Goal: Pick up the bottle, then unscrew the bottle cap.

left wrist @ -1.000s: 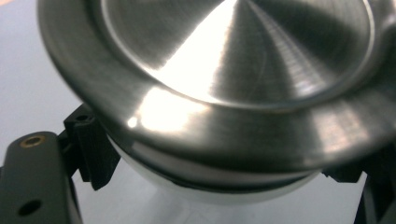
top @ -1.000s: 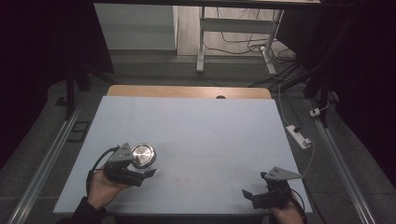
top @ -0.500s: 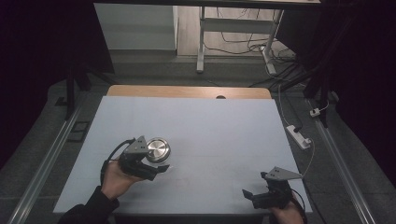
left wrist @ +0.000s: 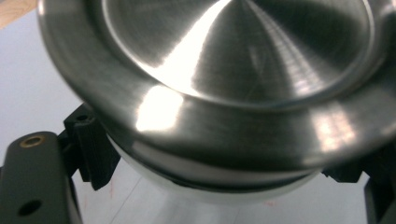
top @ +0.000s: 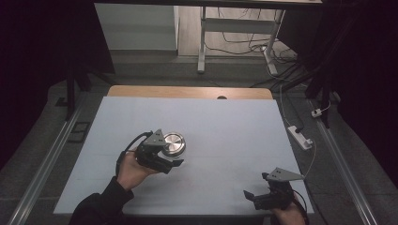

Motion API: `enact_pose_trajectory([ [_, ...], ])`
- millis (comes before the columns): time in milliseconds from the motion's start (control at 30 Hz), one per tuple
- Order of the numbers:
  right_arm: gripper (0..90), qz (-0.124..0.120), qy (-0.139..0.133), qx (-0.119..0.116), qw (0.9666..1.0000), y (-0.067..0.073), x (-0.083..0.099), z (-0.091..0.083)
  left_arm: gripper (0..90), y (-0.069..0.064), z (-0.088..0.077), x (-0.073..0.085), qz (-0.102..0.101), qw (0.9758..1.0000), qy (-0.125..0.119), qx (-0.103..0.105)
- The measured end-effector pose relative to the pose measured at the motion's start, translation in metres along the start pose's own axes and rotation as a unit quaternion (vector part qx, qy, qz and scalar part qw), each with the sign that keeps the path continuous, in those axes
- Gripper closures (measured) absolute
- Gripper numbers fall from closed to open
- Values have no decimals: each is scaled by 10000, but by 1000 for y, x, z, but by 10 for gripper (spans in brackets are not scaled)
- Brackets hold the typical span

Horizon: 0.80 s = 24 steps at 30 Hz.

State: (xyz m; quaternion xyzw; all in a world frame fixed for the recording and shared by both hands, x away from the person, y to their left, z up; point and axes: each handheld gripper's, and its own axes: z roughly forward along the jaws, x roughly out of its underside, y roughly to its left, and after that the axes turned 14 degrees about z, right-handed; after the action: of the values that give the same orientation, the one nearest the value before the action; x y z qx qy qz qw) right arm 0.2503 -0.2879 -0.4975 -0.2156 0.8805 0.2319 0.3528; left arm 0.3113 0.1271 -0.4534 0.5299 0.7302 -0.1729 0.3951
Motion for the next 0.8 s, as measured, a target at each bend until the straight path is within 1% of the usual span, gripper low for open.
enact_pose_trajectory([
  [133, 0, 8, 6, 0, 10000, 0, 0, 0, 156, 0, 4, -7, 68, 10000, -25, 19],
  [333, 0, -5, 17, 4, 10000, 0, 0, 0, 155, -3, 10, -17, 171, 9998, -82, 105],
  [433, 0, -2, 12, 9, 10000, 0, 0, 0, 156, -4, 13, -20, 178, 9997, -93, 155],
  [633, 0, 8, -25, -2, 10000, 0, 0, -1, 155, -5, 15, -19, 163, 9997, -46, 175],
  [700, 0, -16, -66, -24, 10000, 0, 0, -2, 155, -6, 16, -18, 159, 9998, -29, 146],
  [800, 0, -12, -105, -68, 9999, 1, -1, -2, 155, -5, 16, -17, 155, 9997, -33, 174],
])
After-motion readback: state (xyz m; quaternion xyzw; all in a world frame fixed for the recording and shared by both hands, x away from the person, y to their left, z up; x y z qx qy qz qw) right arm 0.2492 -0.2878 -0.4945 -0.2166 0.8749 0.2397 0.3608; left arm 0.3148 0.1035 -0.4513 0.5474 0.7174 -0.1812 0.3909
